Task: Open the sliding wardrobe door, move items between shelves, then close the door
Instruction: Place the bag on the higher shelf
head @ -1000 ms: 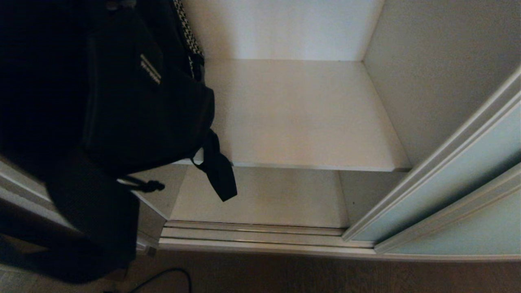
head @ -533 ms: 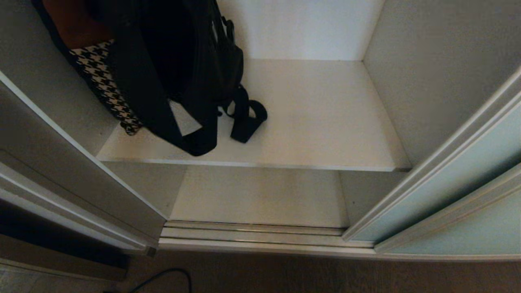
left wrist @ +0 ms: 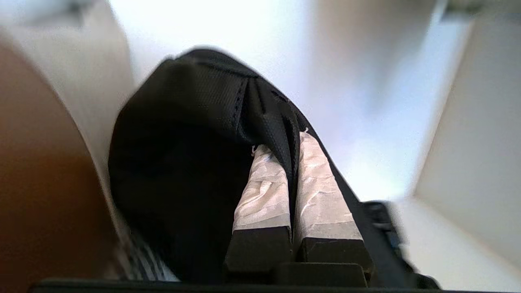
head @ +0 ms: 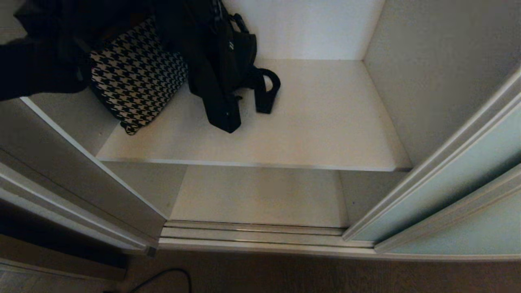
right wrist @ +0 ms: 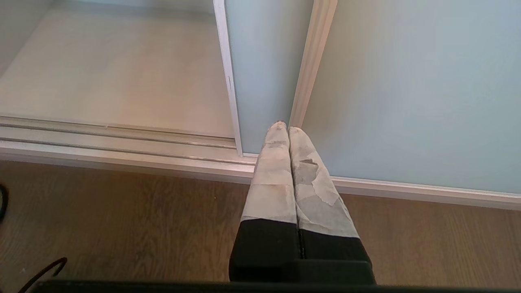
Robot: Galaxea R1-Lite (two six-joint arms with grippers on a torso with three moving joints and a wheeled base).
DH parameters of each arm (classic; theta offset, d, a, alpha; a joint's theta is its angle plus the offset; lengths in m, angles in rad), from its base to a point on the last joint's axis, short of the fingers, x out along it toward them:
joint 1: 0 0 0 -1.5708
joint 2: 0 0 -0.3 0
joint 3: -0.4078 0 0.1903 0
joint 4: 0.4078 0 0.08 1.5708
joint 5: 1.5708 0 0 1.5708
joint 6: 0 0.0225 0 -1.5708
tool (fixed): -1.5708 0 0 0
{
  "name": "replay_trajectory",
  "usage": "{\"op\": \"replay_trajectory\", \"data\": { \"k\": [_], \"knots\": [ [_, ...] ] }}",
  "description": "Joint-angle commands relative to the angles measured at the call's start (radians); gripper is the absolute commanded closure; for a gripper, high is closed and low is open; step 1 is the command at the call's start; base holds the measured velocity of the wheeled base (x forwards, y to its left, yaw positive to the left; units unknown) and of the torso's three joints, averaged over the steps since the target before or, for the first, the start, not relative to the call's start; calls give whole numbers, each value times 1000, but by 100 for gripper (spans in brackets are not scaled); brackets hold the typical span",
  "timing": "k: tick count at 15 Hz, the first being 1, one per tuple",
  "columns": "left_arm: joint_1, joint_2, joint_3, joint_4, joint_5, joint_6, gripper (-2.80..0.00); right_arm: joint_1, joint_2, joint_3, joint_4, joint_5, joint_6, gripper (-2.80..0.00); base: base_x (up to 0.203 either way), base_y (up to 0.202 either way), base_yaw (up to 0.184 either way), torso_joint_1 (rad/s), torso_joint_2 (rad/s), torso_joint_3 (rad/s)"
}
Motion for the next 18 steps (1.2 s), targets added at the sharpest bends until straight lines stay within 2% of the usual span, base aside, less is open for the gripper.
{"op": "replay_trajectory", "data": {
  "k": [1, 3, 5, 6, 8, 10, 13, 16, 18],
  "knots": [
    [-26, 70, 26, 3, 51, -25, 0, 0, -1, 0, -1, 0, 0, 0, 0, 0, 0, 0, 0, 0],
    [-38, 79, 34, 56, 97, -55, 0, 0, -2, 0, -1, 0, 0, 0, 0, 0, 0, 0, 0, 0],
    [-38, 79, 49, 77, 106, -54, 0, 0, -1, 1, -1, 0, 0, 0, 0, 0, 0, 0, 0, 0],
    [-38, 77, 40, 78, 126, -52, -280, 1, -3, 1, -1, 0, 0, 0, 0, 0, 0, 0, 0, 0],
    [-37, 55, 30, 96, 134, -49, -280, 0, -2, 0, -1, 0, 0, 0, 0, 0, 0, 0, 0, 0],
    [-35, 16, 18, 171, 136, -19, -280, 0, -2, 0, -1, 0, 0, 0, 0, 0, 0, 0, 0, 0],
    [-22, -54, 27, 285, 133, 103, -280, 0, -1, 0, -1, 0, 0, 0, 0, 0, 0, 0, 0, 0],
    [-21, -114, 70, 314, 139, 182, -280, 1, -2, 0, -1, 0, 0, 0, 0, 0, 0, 0, 0, 0],
    [-17, -131, 86, 414, 143, 256, -280, 0, -2, 0, -1, 0, 0, 0, 0, 0, 0, 0, 0, 0]
  ]
}}
